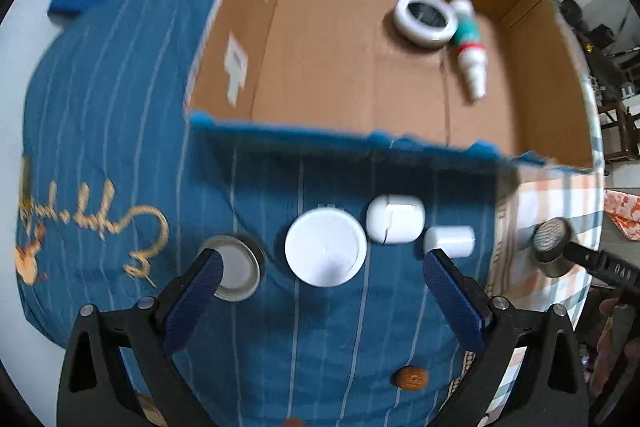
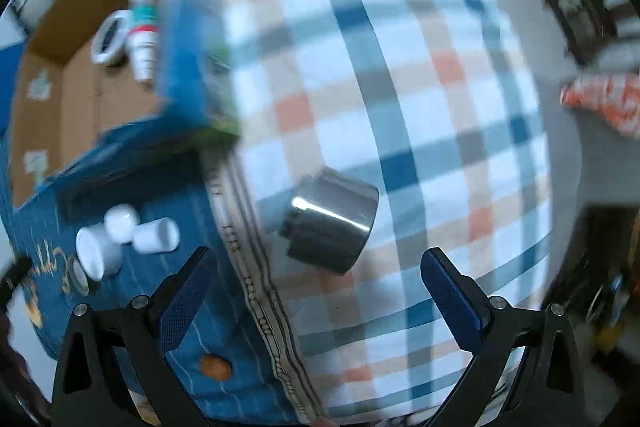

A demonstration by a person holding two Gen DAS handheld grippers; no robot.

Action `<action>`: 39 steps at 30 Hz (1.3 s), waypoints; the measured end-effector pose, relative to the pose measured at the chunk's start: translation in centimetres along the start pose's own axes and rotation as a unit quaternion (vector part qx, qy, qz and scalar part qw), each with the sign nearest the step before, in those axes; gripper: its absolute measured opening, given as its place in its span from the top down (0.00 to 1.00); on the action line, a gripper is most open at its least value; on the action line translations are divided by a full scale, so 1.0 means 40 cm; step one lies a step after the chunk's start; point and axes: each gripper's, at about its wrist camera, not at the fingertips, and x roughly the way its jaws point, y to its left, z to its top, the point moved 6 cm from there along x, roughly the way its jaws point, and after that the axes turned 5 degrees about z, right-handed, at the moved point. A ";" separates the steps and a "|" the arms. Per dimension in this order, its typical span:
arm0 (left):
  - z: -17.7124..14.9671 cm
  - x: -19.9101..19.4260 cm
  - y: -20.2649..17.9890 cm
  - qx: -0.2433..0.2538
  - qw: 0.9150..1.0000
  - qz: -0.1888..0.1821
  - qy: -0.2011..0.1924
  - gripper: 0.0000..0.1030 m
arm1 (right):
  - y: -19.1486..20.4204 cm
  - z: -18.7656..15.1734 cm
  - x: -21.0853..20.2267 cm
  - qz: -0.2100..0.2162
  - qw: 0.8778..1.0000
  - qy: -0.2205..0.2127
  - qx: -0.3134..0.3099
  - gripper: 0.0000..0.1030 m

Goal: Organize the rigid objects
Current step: 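Grasp the steel can with the right tool while the left tool moves toward the white jar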

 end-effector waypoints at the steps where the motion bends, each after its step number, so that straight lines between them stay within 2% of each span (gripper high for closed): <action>1: -0.006 0.017 0.002 -0.003 1.000 -0.001 0.008 0.00 | -0.011 0.002 0.021 0.008 1.000 0.009 0.014 0.00; 3: -0.015 0.050 0.006 -0.013 1.000 0.002 0.024 0.00 | -0.026 0.007 0.067 0.028 0.998 0.027 0.040 0.02; 4: -0.018 0.063 0.009 -0.017 0.999 0.002 0.030 0.00 | -0.030 0.010 0.088 0.033 0.998 0.035 0.050 0.07; 6: -0.022 0.091 0.014 -0.025 0.999 0.000 0.044 0.00 | -0.031 0.015 0.116 0.032 0.997 0.043 0.053 0.30; 7: -0.024 0.103 0.016 -0.029 0.998 0.000 0.049 0.00 | -0.033 0.015 0.124 0.017 0.998 0.044 0.050 0.37; 10: -0.032 0.128 0.021 -0.034 0.998 0.004 0.054 0.00 | -0.020 0.015 0.111 -0.009 1.000 0.020 0.021 0.38; 13: -0.040 0.147 0.017 -0.029 0.998 0.009 0.060 0.00 | 0.014 -0.006 0.098 -0.084 0.995 -0.002 -0.052 0.39; 16: -0.049 0.167 0.008 -0.021 0.997 0.015 0.067 0.00 | 0.059 -0.051 0.109 -0.159 0.978 -0.019 -0.133 0.39; 20: -0.057 0.187 -0.001 -0.010 0.997 0.024 0.073 0.00 | 0.115 -0.124 0.138 -0.258 0.938 -0.048 -0.227 0.39; 22: -0.061 0.198 -0.004 -0.007 0.997 0.025 0.077 0.00 | 0.127 -0.147 0.149 -0.284 0.924 -0.054 -0.250 0.35; 23: -0.064 0.203 -0.005 -0.005 0.997 0.026 0.078 0.00 | 0.131 -0.155 0.150 -0.287 0.921 -0.054 -0.256 0.32; 26: -0.069 0.222 -0.020 -0.002 0.996 0.025 0.082 0.00 | 0.136 -0.166 0.145 -0.263 0.930 -0.049 -0.252 0.26; 31: -0.076 0.235 -0.022 -0.002 0.996 0.020 0.083 0.00 | 0.128 -0.152 0.124 -0.193 0.959 -0.039 -0.206 0.26; 35: -0.073 0.226 -0.035 -0.004 0.997 0.016 0.081 0.00 | 0.110 -0.137 0.105 -0.115 0.981 -0.024 -0.156 0.26; 37: -0.069 0.221 -0.041 -0.006 0.997 0.016 0.081 0.00 | 0.095 -0.126 0.108 -0.080 0.988 -0.014 -0.129 0.25; 39: -0.063 0.220 -0.040 -0.009 0.997 0.014 0.081 0.00 | 0.082 -0.115 0.117 -0.026 0.995 0.003 -0.095 0.24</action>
